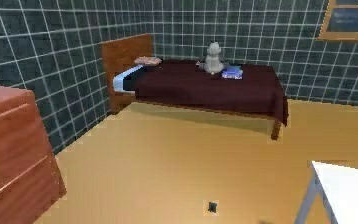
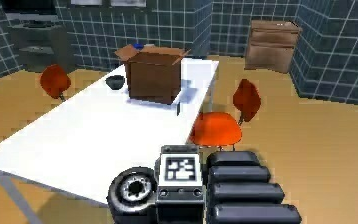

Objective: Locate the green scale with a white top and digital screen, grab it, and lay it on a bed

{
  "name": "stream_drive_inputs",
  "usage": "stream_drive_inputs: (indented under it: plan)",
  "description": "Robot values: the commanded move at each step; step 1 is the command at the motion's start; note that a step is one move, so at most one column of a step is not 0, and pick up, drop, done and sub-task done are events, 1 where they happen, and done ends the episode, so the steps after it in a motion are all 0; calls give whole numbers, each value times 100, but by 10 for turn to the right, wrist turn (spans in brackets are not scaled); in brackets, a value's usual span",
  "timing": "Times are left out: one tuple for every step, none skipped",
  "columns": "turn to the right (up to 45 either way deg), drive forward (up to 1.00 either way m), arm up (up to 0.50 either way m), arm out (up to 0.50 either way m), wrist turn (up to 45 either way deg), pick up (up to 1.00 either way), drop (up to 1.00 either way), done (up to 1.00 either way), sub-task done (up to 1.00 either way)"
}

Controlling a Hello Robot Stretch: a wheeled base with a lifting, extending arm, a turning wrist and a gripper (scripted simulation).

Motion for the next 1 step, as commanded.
stream_drive_inputs:
  plan:
    - [0, 100, 0, 0, 0, 0, 0, 0, 0]
